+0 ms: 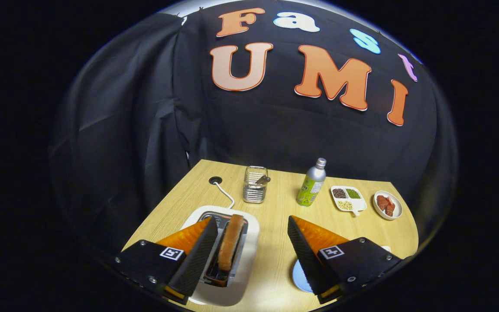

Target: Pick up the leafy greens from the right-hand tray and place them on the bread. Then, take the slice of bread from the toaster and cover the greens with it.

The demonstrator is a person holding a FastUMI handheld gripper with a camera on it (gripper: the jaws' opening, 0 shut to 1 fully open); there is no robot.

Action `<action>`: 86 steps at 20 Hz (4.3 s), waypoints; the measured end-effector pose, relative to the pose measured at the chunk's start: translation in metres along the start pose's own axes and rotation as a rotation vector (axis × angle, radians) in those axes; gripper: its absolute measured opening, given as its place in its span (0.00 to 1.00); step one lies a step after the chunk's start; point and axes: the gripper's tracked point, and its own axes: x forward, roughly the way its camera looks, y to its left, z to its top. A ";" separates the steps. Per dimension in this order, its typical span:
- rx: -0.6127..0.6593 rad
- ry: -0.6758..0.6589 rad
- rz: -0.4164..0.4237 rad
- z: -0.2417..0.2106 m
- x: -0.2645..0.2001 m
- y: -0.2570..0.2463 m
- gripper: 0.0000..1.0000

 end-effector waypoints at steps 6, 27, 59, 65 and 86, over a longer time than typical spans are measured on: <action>0.011 0.040 0.008 -0.016 0.012 0.015 0.72; 0.015 0.028 0.082 0.017 -0.012 0.012 0.06; 0.114 0.090 -0.017 -0.071 -0.008 -0.169 0.06; 0.143 0.138 0.033 -0.101 0.009 -0.178 0.06; 0.203 0.257 -0.086 -0.158 0.002 -0.271 0.73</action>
